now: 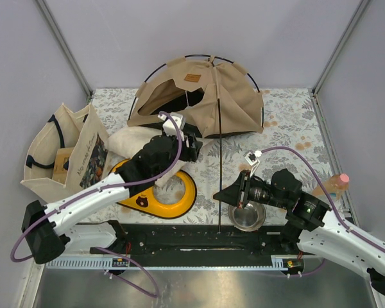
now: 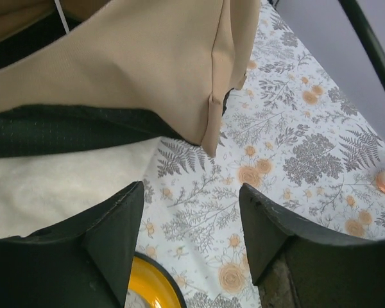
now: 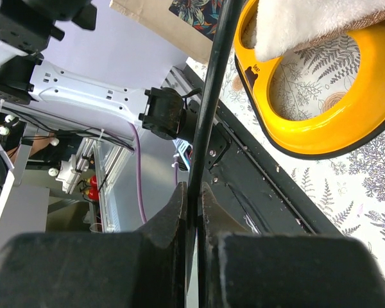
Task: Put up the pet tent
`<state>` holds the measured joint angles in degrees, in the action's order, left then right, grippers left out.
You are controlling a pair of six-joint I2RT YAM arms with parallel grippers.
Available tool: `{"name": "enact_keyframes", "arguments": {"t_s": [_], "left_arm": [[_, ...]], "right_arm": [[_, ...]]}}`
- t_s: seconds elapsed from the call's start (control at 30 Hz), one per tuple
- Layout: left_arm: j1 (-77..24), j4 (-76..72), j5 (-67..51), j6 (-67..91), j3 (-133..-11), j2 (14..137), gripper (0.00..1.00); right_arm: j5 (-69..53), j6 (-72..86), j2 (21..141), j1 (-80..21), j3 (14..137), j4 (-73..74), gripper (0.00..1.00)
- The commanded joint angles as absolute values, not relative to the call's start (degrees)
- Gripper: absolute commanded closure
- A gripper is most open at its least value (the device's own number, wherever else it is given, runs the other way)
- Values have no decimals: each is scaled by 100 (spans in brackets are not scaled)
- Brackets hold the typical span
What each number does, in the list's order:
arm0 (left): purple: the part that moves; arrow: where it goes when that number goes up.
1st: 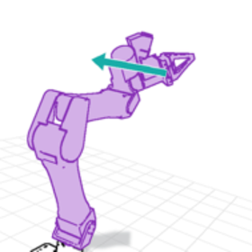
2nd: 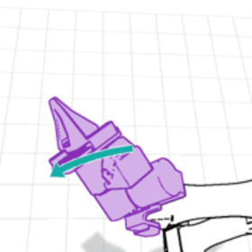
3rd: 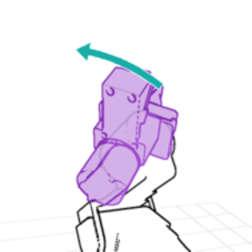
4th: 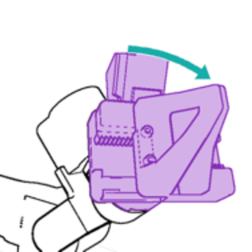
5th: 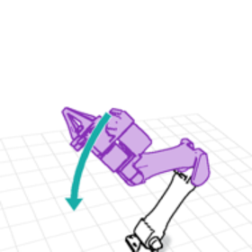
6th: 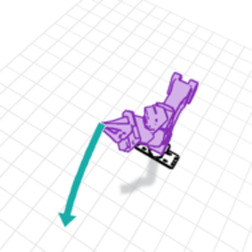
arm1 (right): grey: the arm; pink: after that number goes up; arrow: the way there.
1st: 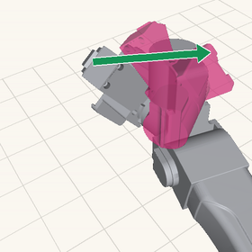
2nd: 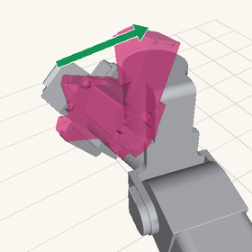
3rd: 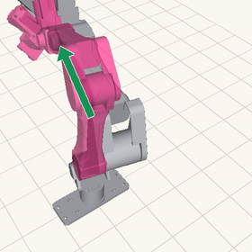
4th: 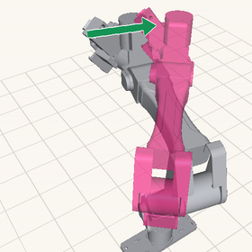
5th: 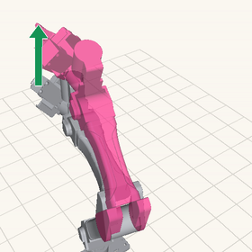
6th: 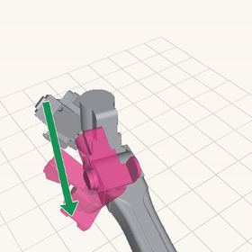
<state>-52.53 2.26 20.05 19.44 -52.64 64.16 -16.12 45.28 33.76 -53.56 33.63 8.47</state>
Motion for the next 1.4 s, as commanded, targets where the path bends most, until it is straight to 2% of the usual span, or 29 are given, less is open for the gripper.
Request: {"name": "enact_keyframes", "arguments": {"t_s": [0.0,0.13,0.33,0.57,0.8,0.97,1.23,1.37], "left_arm": [[-5002,-597,1162,1679,-5739,6731,37],[-4940,-782,801,1687,-5862,7057,37],[-4931,-677,914,1731,-6073,7523,38],[-4834,-756,1028,1775,-6135,7682,64],[-4790,-774,1011,1740,-6170,7778,69],[-4772,-782,1028,1714,-6152,7813,99],[-4772,-923,765,1564,-5881,7550,100],[-4825,-923,563,1687,-5521,7234,100]], "right_arm": [[-1556,4509,3296,-5379,3612,571,100],[-1547,4509,3270,-5370,3639,580,100],[-1547,4526,3252,-5388,3639,571,100],[-1529,4500,3191,-5379,3612,571,100],[-1485,4509,3146,-5379,3586,580,100],[-1477,4509,3155,-5379,3604,571,100],[-1407,4526,3190,-5370,3647,449,100],[-1310,4535,3339,-5379,3647,-138,100]]}}
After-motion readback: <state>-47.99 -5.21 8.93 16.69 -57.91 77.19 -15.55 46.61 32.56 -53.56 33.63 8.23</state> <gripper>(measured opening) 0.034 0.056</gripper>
